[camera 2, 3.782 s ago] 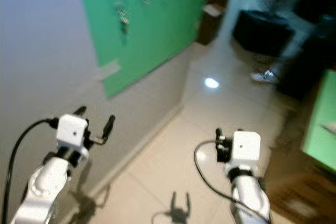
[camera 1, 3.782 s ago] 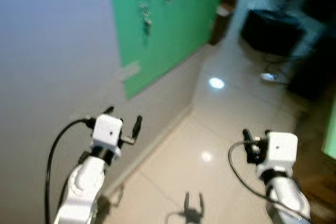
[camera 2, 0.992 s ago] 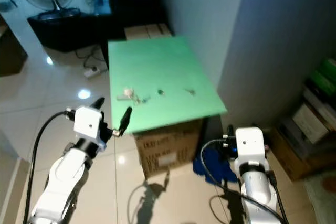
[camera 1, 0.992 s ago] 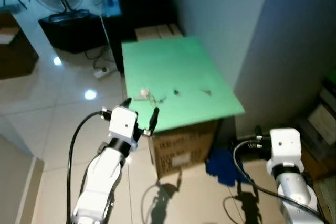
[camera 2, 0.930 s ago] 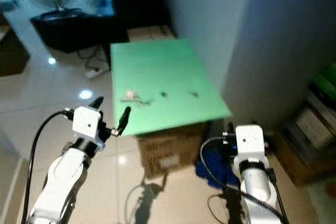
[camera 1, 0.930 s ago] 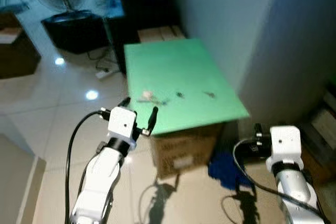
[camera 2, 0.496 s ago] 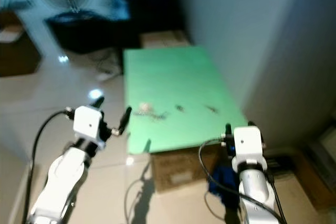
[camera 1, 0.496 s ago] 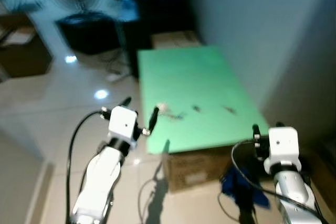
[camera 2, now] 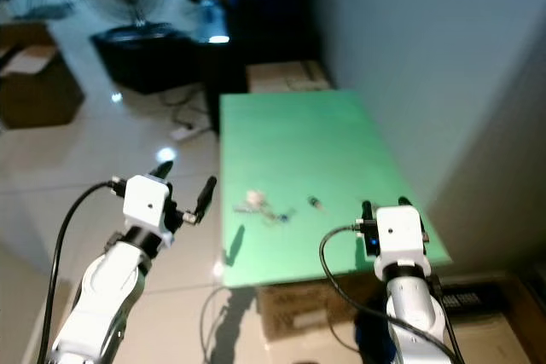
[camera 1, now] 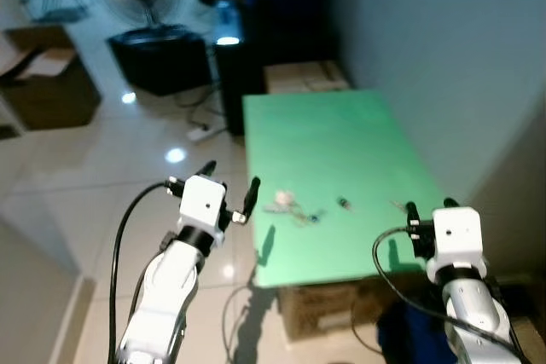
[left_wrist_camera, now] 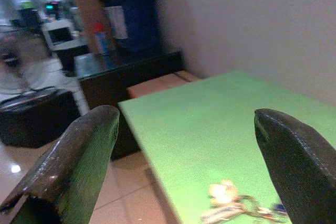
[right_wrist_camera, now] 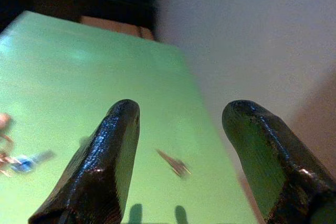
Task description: Hang keys on a hook
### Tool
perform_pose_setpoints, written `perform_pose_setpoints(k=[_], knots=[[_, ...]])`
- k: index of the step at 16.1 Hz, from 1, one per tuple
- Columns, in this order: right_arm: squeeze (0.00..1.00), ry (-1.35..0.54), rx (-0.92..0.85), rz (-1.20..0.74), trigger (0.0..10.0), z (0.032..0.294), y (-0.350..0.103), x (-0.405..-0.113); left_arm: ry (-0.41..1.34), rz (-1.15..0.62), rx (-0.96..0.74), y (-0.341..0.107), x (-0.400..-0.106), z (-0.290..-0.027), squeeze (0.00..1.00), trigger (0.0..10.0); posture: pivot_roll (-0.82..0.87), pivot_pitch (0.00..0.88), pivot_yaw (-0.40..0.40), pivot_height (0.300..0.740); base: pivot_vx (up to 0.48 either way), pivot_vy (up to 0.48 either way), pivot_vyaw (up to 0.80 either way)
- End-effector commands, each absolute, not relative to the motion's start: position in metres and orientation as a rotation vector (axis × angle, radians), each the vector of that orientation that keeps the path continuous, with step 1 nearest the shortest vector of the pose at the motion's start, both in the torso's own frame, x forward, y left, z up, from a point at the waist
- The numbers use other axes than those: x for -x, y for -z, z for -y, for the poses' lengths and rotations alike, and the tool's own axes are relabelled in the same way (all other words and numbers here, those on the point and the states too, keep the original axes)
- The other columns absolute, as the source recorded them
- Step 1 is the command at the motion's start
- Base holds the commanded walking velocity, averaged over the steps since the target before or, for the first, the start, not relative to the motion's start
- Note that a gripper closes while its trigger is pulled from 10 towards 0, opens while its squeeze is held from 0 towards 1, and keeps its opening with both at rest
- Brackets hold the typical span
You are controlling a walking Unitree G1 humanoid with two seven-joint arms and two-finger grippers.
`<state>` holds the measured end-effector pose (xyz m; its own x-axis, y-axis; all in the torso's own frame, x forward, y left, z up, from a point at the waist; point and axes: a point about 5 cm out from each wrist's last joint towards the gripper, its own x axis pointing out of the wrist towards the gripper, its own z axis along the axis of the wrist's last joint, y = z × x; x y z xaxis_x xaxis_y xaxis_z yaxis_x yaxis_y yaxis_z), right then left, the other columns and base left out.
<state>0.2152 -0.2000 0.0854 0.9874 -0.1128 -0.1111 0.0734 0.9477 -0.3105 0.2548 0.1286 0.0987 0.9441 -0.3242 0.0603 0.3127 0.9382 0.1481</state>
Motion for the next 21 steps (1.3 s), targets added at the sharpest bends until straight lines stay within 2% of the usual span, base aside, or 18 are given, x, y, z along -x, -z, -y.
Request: perform_pose_setpoints(k=[1,3,9,16,21], knots=[[0.0,0.064,0.291,-0.137,10.0,0.193,-0.083,-0.217,0.308,0.072,-0.163,-0.097,-0.255,-0.137,0.0,10.0,-0.16,0.031,0.026,0.74,0.379,0.0,0.0],[0.0,0.098,0.189,-0.2,10.0,0.194,-0.077,-0.213,0.31,0.066,-0.163,-0.096,-0.253,-0.138,0.0,10.0,-0.16,0.036,0.024,0.74,0.369,0.0,-0.4],[0.0,0.101,0.17,-0.217,10.0,0.19,-0.074,-0.2,0.348,0.024,-0.146,-0.089,-0.246,-0.139,0.0,10.0,-0.17,0.046,0.03,0.74,0.292,0.0,-0.77],[0.0,0.048,0.221,-0.227,10.0,0.189,-0.076,-0.199,0.323,-0.016,-0.144,-0.08,-0.234,-0.138,0.0,10.0,-0.17,0.043,0.003,0.74,0.0,0.0,0.0],[0.0,-0.031,0.255,-0.237,10.0,0.183,-0.074,-0.214,0.268,-0.049,-0.155,-0.076,-0.234,-0.145,0.0,10.0,-0.17,0.048,-0.013,0.74,0.0,0.0,0.0]])
